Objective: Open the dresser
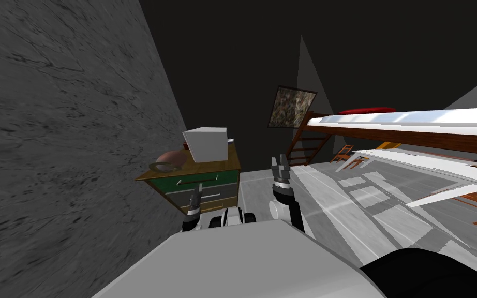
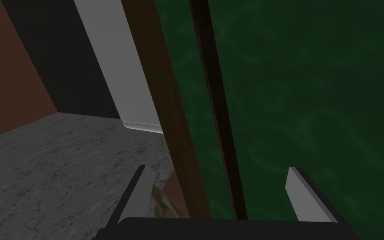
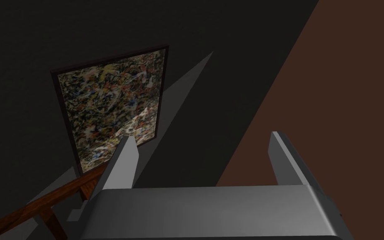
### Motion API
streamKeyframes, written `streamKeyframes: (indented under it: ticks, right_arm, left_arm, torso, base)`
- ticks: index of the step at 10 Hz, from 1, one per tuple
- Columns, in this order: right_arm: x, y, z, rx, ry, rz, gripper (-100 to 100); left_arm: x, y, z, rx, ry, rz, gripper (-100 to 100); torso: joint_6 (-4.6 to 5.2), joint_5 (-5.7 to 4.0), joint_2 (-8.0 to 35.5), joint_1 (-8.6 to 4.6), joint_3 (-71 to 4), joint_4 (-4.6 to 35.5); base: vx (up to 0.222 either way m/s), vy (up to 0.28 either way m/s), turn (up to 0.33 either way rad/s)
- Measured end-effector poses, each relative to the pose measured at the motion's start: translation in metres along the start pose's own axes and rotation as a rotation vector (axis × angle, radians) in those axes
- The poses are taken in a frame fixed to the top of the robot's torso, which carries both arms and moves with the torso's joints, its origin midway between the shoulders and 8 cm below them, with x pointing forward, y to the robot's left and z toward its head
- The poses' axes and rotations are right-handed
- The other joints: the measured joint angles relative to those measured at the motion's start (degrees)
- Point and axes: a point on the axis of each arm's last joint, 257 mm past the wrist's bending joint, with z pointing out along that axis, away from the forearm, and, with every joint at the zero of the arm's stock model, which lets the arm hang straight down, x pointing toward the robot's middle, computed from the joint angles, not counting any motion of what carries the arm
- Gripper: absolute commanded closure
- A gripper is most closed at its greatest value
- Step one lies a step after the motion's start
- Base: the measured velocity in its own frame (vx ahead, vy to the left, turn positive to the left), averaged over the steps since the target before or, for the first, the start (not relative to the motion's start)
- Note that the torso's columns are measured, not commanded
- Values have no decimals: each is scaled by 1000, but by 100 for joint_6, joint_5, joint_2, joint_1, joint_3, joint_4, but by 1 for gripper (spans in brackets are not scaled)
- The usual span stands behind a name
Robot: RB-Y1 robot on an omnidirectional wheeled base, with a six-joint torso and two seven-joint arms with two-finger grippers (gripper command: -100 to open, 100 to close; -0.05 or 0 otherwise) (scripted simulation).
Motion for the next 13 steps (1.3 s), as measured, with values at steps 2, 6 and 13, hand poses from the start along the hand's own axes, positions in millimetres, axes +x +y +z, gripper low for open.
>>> streamKeyframes:
  ticks: [2,6,13]
  right_arm:
    - [0,0,0,0,0,0,0]
    - [0,0,0,0,0,0,0]
    - [0,0,0,0,0,0,0]
  left_arm:
    - [1,1,9,3,-2,-1,-100]
    - [-2,7,42,1,-3,2,-100]
    - [0,2,13,3,-4,-1,100]
  torso:
    - [1,-5,18,-15,11,5]
    - [1,-6,13,-21,8,4]
    - [5,-1,10,-24,9,-6]
  base:
    - [-37,-7,-10]
    - [-44,-8,-7]
    - [31,6,8]
